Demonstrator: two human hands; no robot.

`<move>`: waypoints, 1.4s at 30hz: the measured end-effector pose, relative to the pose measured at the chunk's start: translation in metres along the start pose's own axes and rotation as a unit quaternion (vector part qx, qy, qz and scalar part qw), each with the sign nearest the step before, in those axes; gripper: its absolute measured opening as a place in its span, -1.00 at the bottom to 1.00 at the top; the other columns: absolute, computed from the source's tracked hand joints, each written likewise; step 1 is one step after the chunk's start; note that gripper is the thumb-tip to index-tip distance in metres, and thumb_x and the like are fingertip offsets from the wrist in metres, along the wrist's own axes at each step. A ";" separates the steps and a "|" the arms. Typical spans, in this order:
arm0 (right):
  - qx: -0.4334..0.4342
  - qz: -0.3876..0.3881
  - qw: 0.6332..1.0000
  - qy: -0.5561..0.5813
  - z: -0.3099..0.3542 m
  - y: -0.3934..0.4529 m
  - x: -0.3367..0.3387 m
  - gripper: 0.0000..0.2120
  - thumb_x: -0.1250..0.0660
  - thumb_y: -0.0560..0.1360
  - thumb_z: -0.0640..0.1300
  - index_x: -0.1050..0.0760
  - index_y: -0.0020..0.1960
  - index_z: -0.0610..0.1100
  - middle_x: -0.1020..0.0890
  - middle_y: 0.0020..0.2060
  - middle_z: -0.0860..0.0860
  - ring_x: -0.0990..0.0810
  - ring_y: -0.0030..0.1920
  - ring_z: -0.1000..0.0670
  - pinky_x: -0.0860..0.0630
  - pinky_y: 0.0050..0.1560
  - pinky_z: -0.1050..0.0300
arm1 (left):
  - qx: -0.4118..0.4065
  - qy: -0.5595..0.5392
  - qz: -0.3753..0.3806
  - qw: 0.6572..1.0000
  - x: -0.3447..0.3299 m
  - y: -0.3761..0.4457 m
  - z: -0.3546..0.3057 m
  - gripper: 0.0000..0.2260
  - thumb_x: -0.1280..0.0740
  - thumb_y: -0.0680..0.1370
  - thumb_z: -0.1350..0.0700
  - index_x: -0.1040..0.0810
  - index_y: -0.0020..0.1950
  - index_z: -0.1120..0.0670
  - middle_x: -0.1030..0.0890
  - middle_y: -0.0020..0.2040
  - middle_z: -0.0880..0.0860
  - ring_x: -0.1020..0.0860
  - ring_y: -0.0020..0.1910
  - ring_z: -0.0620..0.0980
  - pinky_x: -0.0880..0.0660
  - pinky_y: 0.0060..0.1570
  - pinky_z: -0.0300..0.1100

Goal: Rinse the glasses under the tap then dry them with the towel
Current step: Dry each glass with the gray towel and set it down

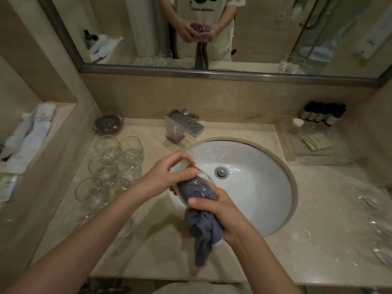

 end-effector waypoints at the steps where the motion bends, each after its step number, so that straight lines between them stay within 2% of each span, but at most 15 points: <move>1: 0.034 -0.028 0.997 -0.070 0.004 0.000 0.002 -0.56 -0.51 0.22 -0.24 -0.63 0.09 -0.04 -0.70 -0.08 -0.07 -0.65 -0.13 -0.05 -0.58 -0.10 0.16 | 0.023 -0.010 0.008 1.000 0.000 0.000 0.000 -0.69 -0.38 0.26 -0.28 -0.57 -0.09 -0.17 -0.61 -0.06 -0.07 -0.59 -0.15 -0.13 -0.53 -0.26 -0.11; 3: 0.132 -0.092 0.947 -0.278 0.016 -0.003 0.002 -0.49 -0.50 0.25 -0.14 -0.59 0.19 0.06 -0.70 0.02 0.05 -0.66 0.02 0.10 -0.53 0.07 0.28 | 0.115 -0.049 0.042 0.991 -0.002 -0.001 0.003 -0.63 -0.39 0.28 -0.32 -0.60 -0.10 -0.09 -0.62 -0.25 -0.08 -0.59 -0.31 -0.06 -0.47 -0.44 -0.23; 5: 0.209 -0.116 0.855 -0.460 0.021 -0.006 -0.008 -0.42 -0.48 0.29 -0.05 -0.52 0.31 0.06 -0.65 0.14 0.09 -0.57 0.14 0.19 -0.42 0.15 0.43 | 0.178 -0.038 0.069 0.981 -0.005 -0.003 0.007 -0.55 -0.34 0.38 -0.37 -0.60 -0.12 0.02 -0.59 -0.38 0.00 -0.51 -0.48 0.01 -0.38 -0.51 -0.27; 7: 0.225 -0.119 0.820 -0.512 0.019 -0.007 -0.013 -0.40 -0.47 0.32 -0.06 -0.48 0.36 0.01 -0.63 0.17 0.09 -0.51 0.18 0.16 -0.37 0.17 0.48 | 0.182 0.002 0.050 0.982 -0.004 -0.002 0.006 -0.55 -0.37 0.37 -0.34 -0.59 -0.13 0.06 -0.55 -0.40 0.00 -0.43 -0.54 -0.01 -0.33 -0.54 -0.28; 9: 0.162 -0.110 0.879 -0.435 0.014 -0.006 -0.009 -0.43 -0.50 0.33 -0.16 -0.51 0.33 0.02 -0.67 0.08 0.09 -0.60 0.08 0.14 -0.49 0.17 0.29 | 0.156 0.017 0.020 0.987 -0.002 0.001 0.004 -0.59 -0.39 0.33 -0.27 -0.57 -0.13 0.07 -0.53 -0.41 -0.02 -0.39 -0.58 -0.04 -0.29 -0.59 -0.28; 11: 0.058 -0.045 0.978 -0.193 0.006 -0.002 -0.005 -0.49 -0.49 0.30 -0.29 -0.57 0.22 -0.03 -0.68 -0.03 -0.01 -0.65 -0.09 0.04 -0.60 0.02 0.14 | 0.104 -0.005 0.005 0.995 -0.001 0.002 0.001 -0.62 -0.43 0.31 -0.21 -0.54 -0.11 0.06 -0.52 -0.38 -0.03 -0.40 -0.58 -0.04 -0.32 -0.60 -0.27; 13: -0.024 0.009 0.999 0.026 -0.001 -0.003 -0.006 -0.55 -0.50 0.21 -0.29 -0.59 0.10 -0.15 -0.63 -0.09 -0.17 -0.61 -0.22 -0.06 -0.61 -0.14 0.10 | 0.026 0.000 0.015 1.000 -0.001 0.002 -0.004 -0.57 -0.49 0.25 -0.28 -0.54 -0.09 -0.02 -0.57 -0.27 -0.07 -0.53 -0.43 0.09 -0.49 -0.47 -0.13; 14: -0.038 0.019 0.997 0.059 -0.002 -0.004 -0.004 -0.56 -0.49 0.19 -0.29 -0.59 0.07 -0.18 -0.62 -0.11 -0.19 -0.60 -0.25 -0.07 -0.61 -0.17 0.10 | -0.001 0.010 0.031 0.999 -0.002 0.001 -0.007 -0.54 -0.49 0.22 -0.33 -0.54 -0.09 -0.07 -0.58 -0.19 -0.08 -0.58 -0.31 0.16 -0.54 -0.36 -0.05; 16: -0.037 0.029 0.998 0.041 0.001 -0.004 -0.001 -0.60 -0.44 0.23 -0.34 -0.57 0.06 -0.19 -0.64 -0.18 -0.14 -0.60 -0.29 -0.04 -0.60 -0.22 0.14 | 0.002 -0.005 0.067 0.998 -0.002 0.000 -0.007 -0.59 -0.49 0.24 -0.28 -0.52 -0.07 -0.09 -0.56 -0.11 -0.11 -0.63 -0.22 0.07 -0.56 -0.38 -0.06; 18: -0.025 0.037 0.999 -0.026 0.008 -0.005 -0.001 -0.62 -0.39 0.27 -0.36 -0.57 0.07 -0.18 -0.65 -0.26 -0.07 -0.60 -0.31 0.01 -0.57 -0.24 0.19 | 0.072 -0.048 0.130 0.988 -0.001 0.000 0.001 -0.65 -0.49 0.32 -0.13 -0.49 -0.02 -0.02 -0.53 -0.06 -0.05 -0.64 -0.23 -0.08 -0.54 -0.43 -0.13; 20: -0.017 0.056 0.995 -0.084 0.010 -0.004 -0.003 -0.60 -0.40 0.27 -0.37 -0.58 0.10 -0.18 -0.67 -0.21 -0.04 -0.63 -0.21 0.03 -0.56 -0.14 0.21 | 0.153 -0.081 0.213 0.962 -0.001 -0.002 0.009 -0.63 -0.53 0.27 -0.13 -0.48 -0.08 -0.02 -0.57 -0.13 -0.01 -0.62 -0.22 0.04 -0.54 -0.40 -0.15; 24: -0.034 0.091 0.986 -0.137 0.000 0.001 -0.010 -0.47 -0.50 0.21 -0.26 -0.59 0.19 -0.17 -0.66 0.01 -0.18 -0.62 0.06 -0.14 -0.54 0.12 0.06 | 0.233 -0.042 0.341 0.910 -0.002 -0.007 0.016 -0.55 -0.56 0.11 -0.37 -0.58 -0.24 -0.11 -0.59 -0.19 0.05 -0.50 -0.12 0.21 -0.53 -0.26 -0.13; 30: -0.079 0.091 0.981 -0.150 -0.009 0.005 -0.015 -0.52 -0.48 0.25 -0.31 -0.59 0.16 -0.16 -0.67 -0.03 -0.11 -0.64 -0.01 -0.06 -0.54 0.04 0.12 | 0.285 0.047 0.423 0.859 0.000 -0.007 0.028 -0.19 -0.63 0.05 -0.30 -0.49 0.13 0.10 -0.62 0.04 0.29 -0.60 -0.04 0.28 -0.58 -0.13 -0.02; 36: -0.077 0.087 0.982 -0.149 -0.011 0.011 -0.016 -0.48 -0.44 0.28 -0.36 -0.57 0.23 -0.12 -0.66 0.02 -0.10 -0.62 0.02 -0.03 -0.53 0.07 0.15 | 0.274 0.040 0.424 0.862 0.012 -0.011 0.039 -0.14 -0.62 0.09 -0.29 -0.52 0.22 0.17 -0.61 0.01 0.28 -0.64 -0.26 0.10 -0.57 -0.42 -0.21; 42: -0.072 0.031 0.993 -0.092 -0.012 0.011 0.006 -0.51 -0.44 0.27 -0.33 -0.58 0.19 -0.15 -0.68 -0.05 -0.09 -0.64 -0.06 0.00 -0.56 0.01 0.18 | 0.232 0.046 0.308 0.922 0.057 -0.011 0.053 -0.08 -0.66 0.04 -0.23 -0.47 0.31 0.04 -0.68 0.10 0.12 -0.68 0.00 0.14 -0.63 -0.14 0.06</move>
Point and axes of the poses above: each hand's wrist, its own y-axis towards the middle knuckle, its own x-axis out of the back of the hand, z = x × y, the point moved 6 cm from there along y, towards the middle knuckle
